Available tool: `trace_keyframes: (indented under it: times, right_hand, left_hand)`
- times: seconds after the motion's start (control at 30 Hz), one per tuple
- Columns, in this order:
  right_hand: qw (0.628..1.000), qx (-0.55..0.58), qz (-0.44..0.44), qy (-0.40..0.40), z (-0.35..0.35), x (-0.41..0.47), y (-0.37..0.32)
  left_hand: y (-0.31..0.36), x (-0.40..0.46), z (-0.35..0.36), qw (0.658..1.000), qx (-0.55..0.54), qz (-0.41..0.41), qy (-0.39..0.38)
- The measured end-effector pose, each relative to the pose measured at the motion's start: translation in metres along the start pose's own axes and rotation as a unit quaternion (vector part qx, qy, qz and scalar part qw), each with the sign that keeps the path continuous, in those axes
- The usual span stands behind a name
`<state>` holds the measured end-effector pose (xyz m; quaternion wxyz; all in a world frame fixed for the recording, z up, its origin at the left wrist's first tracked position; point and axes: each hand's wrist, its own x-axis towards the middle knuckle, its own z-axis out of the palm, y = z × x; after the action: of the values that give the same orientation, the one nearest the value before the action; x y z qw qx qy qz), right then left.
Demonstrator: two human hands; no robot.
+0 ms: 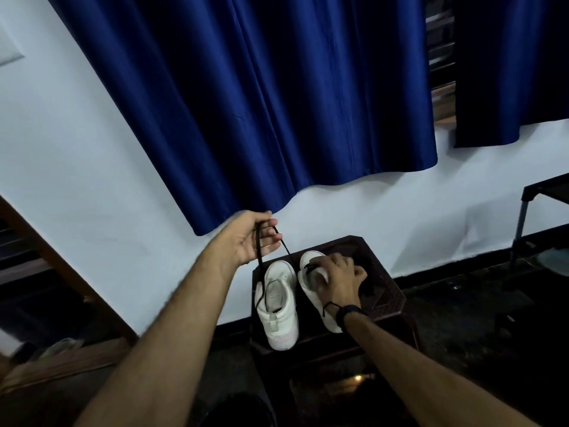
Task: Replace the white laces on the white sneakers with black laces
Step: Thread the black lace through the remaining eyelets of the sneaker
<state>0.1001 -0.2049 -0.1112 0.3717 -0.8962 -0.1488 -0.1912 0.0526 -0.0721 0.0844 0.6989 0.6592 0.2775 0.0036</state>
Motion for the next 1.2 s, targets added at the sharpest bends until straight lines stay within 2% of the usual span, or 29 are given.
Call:
trace_keyframes:
  times: [0.03, 0.07, 0.1, 0.13, 0.17, 0.23, 0.27, 0.33, 0.4, 0.5, 0.53, 0.6, 0.63, 0.67, 0.7, 0.73, 0.77, 0.8, 0.83, 0.87, 0.93, 1.0, 1.07, 1.2]
  right_hand:
    - [0.998, 0.06, -0.01, 0.032, -0.006, -0.003, -0.008]
    - [0.986, 0.161, -0.02, 0.025, -0.016, -0.007, -0.021]
    - [0.958, 0.284, -0.02, -0.028, -0.026, -0.011, -0.034]
    - [0.916, 0.383, -0.011, -0.114, -0.037, -0.014, -0.047]
    - [0.876, 0.445, -0.006, -0.189, -0.045, -0.015, -0.057]
    - [0.824, 0.507, -0.005, -0.252, -0.052, -0.014, -0.063]
    - [0.806, 0.536, 0.004, -0.251, -0.055, -0.012, -0.061]
    - [0.792, 0.563, 0.035, -0.232, -0.061, -0.007, -0.051]
    - [0.806, 0.54, 0.062, -0.233, -0.073, 0.002, -0.029]
    - [0.867, 0.429, 0.036, -0.251, -0.087, 0.014, 0.009]
    - [0.898, 0.365, 0.014, -0.247, -0.093, 0.016, 0.019]
    - [0.946, 0.227, -0.036, -0.228, -0.105, 0.019, 0.03]
    - [0.959, 0.18, -0.059, -0.21, -0.109, 0.021, 0.03]
    - [0.966, 0.156, -0.081, -0.19, -0.113, 0.022, 0.027]
    - [0.969, 0.146, -0.103, -0.17, -0.116, 0.023, 0.021]
    - [0.971, 0.143, -0.115, -0.151, -0.116, 0.025, 0.014]
    - [0.973, 0.146, -0.114, -0.135, -0.115, 0.026, 0.008]
    - [0.976, 0.152, -0.103, -0.117, -0.114, 0.027, 0.003]
    - [0.98, 0.154, -0.085, -0.091, -0.112, 0.029, 0.002]
    - [0.984, 0.151, -0.069, -0.062, -0.113, 0.03, 0.001]
    - [0.984, 0.164, -0.054, -0.033, -0.119, 0.033, 0.003]
    - [0.978, 0.185, -0.065, -0.076, -0.123, 0.033, 0.01]
    - [0.972, 0.177, -0.089, -0.126, -0.124, 0.032, 0.016]
    - [0.976, 0.184, -0.076, -0.086, -0.116, 0.031, 0.021]
  left_hand:
    - [-0.005, -0.001, 0.006, 1.0, -0.019, -0.003, -0.009]
    - [-0.01, -0.001, 0.013, 0.999, -0.039, -0.005, -0.013]
    - [-0.015, 0.0, 0.018, 0.998, -0.063, -0.005, -0.014]
    - [-0.021, 0.001, 0.023, 0.996, -0.088, -0.005, -0.013]
    - [-0.025, 0.002, 0.028, 0.993, -0.114, -0.008, -0.014]
    - [-0.031, 0.003, 0.034, 0.987, -0.16, -0.011, -0.019]
    - [-0.032, 0.003, 0.034, 0.984, -0.178, -0.005, -0.014]
    - [-0.03, 0.003, 0.027, 0.978, -0.207, 0.025, 0.018]
    - [-0.027, 0.011, 0.011, 0.969, -0.231, 0.049, 0.077]
    - [-0.035, 0.023, -0.018, 0.96, -0.215, 0.038, 0.176]
    - [-0.042, 0.026, -0.026, 0.958, -0.172, 0.023, 0.229]
    - [-0.058, 0.025, -0.027, 0.938, 0.004, -0.02, 0.346]
    - [-0.064, 0.021, -0.019, 0.914, 0.078, -0.006, 0.399]
    - [-0.067, 0.017, -0.005, 0.9, 0.127, 0.059, 0.413]
    - [-0.07, 0.014, 0.01, 0.911, 0.143, 0.146, 0.359]
    - [-0.071, 0.015, 0.026, 0.936, 0.134, 0.213, 0.247]
    - [-0.071, 0.008, 0.045, 0.957, 0.132, 0.231, 0.112]
    - [-0.072, 0.004, 0.058, 0.964, 0.154, 0.217, -0.007]
    - [-0.073, -0.003, 0.069, 0.959, 0.179, 0.201, -0.089]
    - [-0.076, -0.001, 0.073, 0.95, 0.213, 0.195, -0.116]
    - [-0.078, 0.005, 0.075, 0.927, 0.292, 0.217, -0.087]
    - [-0.079, 0.011, 0.069, 0.902, 0.348, 0.251, -0.045]
    - [-0.079, 0.015, 0.059, 0.902, 0.346, 0.256, -0.023]
    - [-0.086, 0.016, 0.056, 0.874, 0.416, 0.251, -0.018]
